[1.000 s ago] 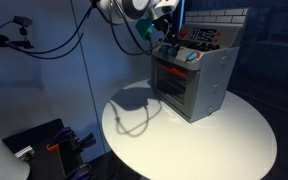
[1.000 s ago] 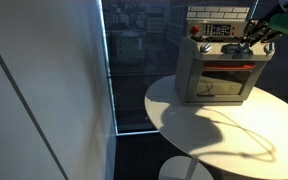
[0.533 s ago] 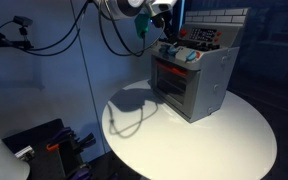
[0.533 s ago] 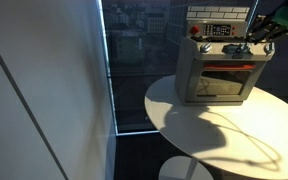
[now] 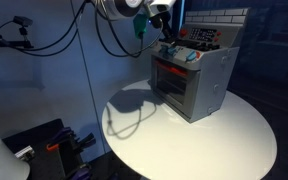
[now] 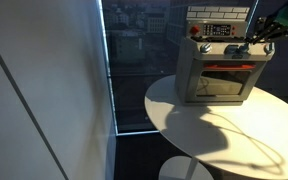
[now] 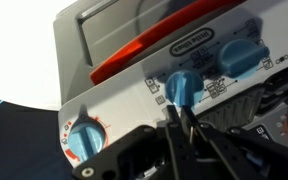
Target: Turn the knob on the stove
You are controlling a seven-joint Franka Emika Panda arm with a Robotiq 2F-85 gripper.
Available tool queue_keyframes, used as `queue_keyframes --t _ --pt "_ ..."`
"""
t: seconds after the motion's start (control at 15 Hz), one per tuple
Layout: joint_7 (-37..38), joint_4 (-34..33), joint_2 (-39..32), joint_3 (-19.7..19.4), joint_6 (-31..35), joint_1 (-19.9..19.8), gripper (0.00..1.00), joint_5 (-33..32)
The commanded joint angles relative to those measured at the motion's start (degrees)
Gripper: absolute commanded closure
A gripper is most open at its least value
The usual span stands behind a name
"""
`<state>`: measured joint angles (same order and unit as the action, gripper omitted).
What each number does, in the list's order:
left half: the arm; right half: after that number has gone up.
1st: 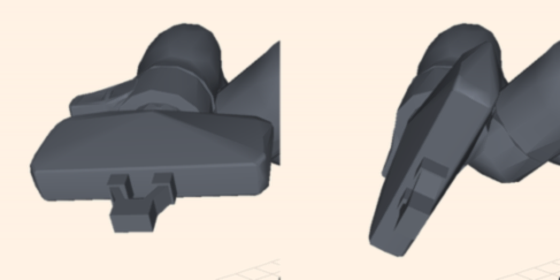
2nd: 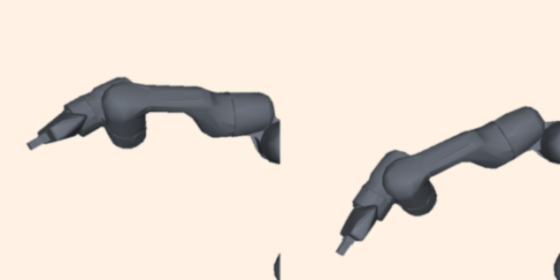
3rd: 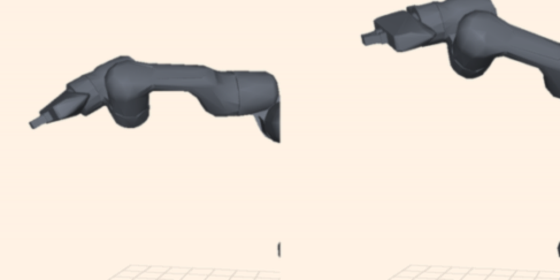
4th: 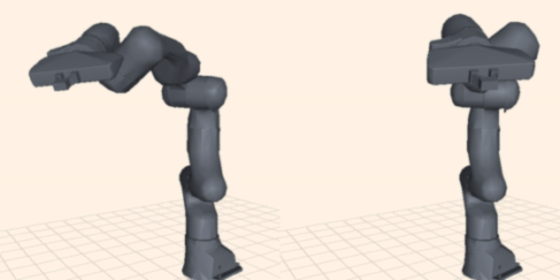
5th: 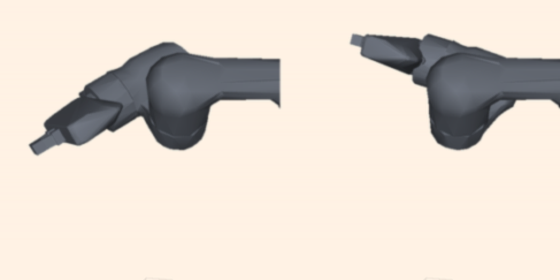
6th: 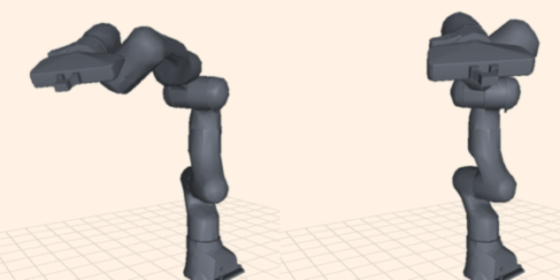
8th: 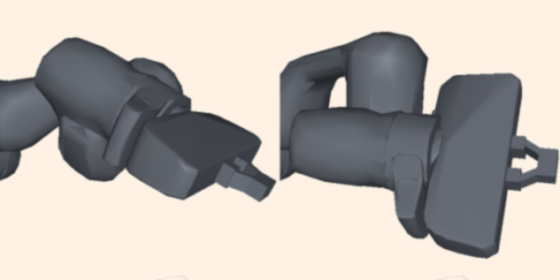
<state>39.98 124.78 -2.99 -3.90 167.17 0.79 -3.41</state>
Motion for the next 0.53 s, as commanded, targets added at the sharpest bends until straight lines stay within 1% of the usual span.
queue_keyframes --t 0.0,0.13,0.2,0.27,0.33,0.4,0.47 --pt "0.59 0.57 0.90 -0.06 0.00 0.06 0.87 -0.29" --pt "0.46 0.51 0.81 -0.03 -0.01 0.09 0.65 -0.26" --pt "0.48 0.56 0.82 -0.03 0.02 0.11 0.57 -0.38" --pt "0.50 0.55 0.80 -0.03 0.02 0.13 0.54 -0.41" --pt "0.58 0.50 0.75 -0.03 0.00 0.16 0.53 -0.51" --pt "0.65 0.36 0.61 -0.04 -0.11 0.19 0.51 -0.60" --pt "0.68 0.28 0.52 -0.04 -0.12 0.22 0.51 -0.71"
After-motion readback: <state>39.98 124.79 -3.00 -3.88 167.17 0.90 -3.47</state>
